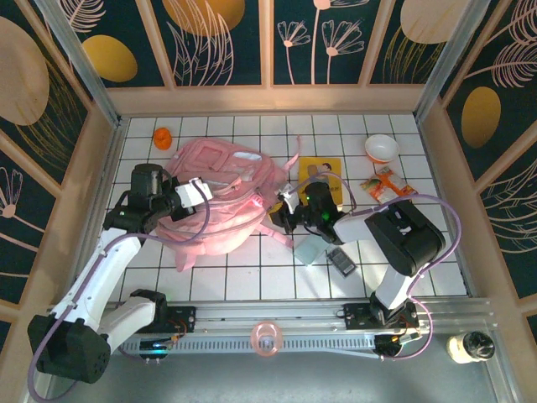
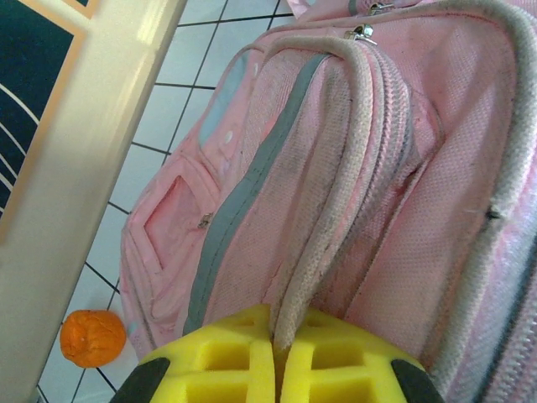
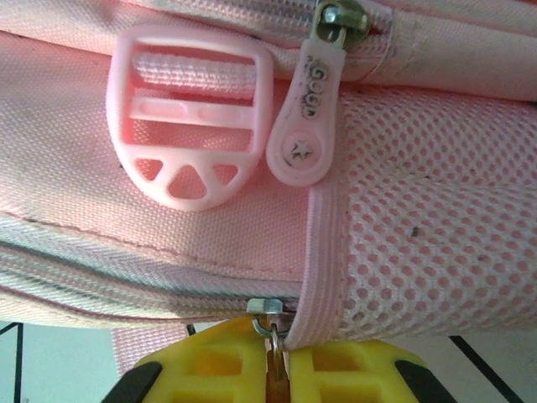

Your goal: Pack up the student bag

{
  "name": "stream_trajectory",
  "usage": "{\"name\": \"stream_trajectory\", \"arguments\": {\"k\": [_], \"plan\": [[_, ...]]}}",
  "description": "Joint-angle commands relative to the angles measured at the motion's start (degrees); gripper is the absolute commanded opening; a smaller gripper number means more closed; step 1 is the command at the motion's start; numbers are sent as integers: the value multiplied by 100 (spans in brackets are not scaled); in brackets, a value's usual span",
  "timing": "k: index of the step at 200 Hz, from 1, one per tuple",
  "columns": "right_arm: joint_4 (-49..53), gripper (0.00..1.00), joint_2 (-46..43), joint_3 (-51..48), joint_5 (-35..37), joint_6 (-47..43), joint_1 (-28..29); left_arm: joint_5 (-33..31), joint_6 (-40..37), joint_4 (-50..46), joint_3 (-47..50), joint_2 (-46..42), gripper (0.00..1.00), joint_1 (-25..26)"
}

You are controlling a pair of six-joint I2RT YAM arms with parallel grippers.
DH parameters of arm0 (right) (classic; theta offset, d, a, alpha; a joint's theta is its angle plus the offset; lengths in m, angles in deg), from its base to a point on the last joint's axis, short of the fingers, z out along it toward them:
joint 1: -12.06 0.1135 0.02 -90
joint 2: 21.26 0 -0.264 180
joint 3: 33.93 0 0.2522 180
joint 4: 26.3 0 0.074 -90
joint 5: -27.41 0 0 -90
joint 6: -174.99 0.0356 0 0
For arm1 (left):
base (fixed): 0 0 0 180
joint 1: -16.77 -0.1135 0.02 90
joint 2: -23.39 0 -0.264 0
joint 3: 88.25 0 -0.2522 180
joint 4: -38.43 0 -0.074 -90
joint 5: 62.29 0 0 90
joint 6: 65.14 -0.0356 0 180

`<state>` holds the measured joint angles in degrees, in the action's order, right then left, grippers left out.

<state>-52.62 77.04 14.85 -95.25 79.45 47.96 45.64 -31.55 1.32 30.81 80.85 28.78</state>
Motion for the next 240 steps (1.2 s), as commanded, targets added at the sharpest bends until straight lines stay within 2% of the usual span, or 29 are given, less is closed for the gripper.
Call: {"name": "stream_trajectory", "arguments": {"k": [1, 44, 87, 115, 197, 240], "plan": [[116, 13, -201, 136, -573, -124, 145, 47, 285, 656, -11, -133, 0, -40], [-7, 17, -169, 204, -786, 41, 83, 223, 323, 754, -37, -188, 0, -37], [-238, 7, -258, 96, -938, 299, -21, 73, 372, 770, -5, -249, 0, -34], [-177, 5, -428, 97, -950, 452, 47, -85, 856, 1192, 167, -317, 0, -33], [1037, 4, -1006, 518, -417, 554, 970, -331, 2019, 2042, 853, -529, 0, 188], [1406, 4, -1162, 861, -85, 1002, 1613, -493, 2511, 2464, 1109, -552, 0, 206]]}}
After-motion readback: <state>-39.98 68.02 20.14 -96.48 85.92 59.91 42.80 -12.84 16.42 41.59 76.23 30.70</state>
